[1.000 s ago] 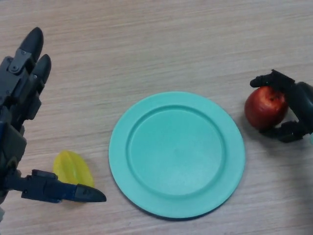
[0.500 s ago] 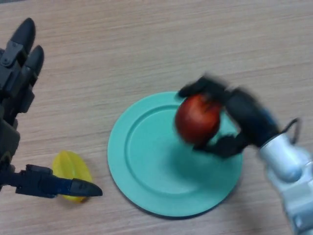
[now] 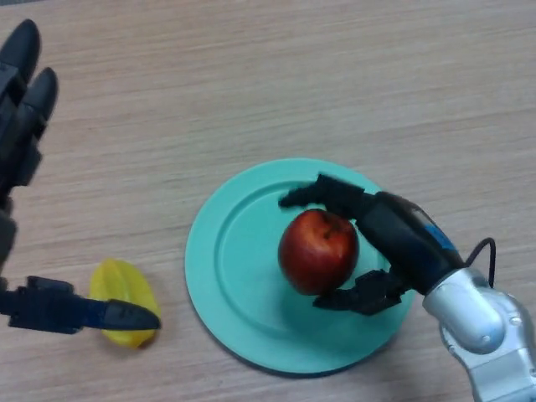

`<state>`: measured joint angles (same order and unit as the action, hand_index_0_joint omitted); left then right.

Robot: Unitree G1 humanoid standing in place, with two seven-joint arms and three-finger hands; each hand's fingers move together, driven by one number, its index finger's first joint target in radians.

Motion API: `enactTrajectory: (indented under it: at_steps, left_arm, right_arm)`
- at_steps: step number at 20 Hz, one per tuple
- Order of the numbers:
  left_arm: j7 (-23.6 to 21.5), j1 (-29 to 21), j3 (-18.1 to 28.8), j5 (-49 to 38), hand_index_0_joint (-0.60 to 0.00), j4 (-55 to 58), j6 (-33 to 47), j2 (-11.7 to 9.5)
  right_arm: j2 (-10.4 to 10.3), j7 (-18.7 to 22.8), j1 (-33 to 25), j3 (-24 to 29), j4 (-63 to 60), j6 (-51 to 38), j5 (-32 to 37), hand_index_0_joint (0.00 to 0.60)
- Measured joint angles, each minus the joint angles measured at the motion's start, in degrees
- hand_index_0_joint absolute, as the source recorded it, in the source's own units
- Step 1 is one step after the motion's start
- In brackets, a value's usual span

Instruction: Pick up the red apple and place it on the plate

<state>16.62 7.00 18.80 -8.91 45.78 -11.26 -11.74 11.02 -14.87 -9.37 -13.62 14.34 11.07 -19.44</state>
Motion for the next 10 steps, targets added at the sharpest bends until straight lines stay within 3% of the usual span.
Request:
enactTrajectory:
  at_steps: [2, 5, 8, 10]
  left_arm:
    - [0.01, -0.66, 0.05, 0.20, 0.000, -0.04, -0.04, -0.64]
    - [0.02, -0.87, -0.89, 0.23, 0.000, -0.25, -0.04, -0.64]
    - [0.01, -0.85, -0.90, 0.27, 0.000, -1.05, -0.04, -0.64]
    - [0.01, -1.12, -0.96, 0.34, 0.000, -1.69, -0.04, -0.71]
  right_arm:
    - [0.00, -0.44, -1.29, 0.93, 8.17, 8.08, 7.74, 0.000]
    - [-0.13, -3.25, -5.01, 10.13, 13.94, 16.81, 16.01, 0.000]
    - [4.06, -3.20, -3.48, 17.91, 17.55, 16.94, 23.60, 0.000]
    - [5.06, -2.76, 0.36, 22.04, 20.33, 17.23, 29.26, 0.000]
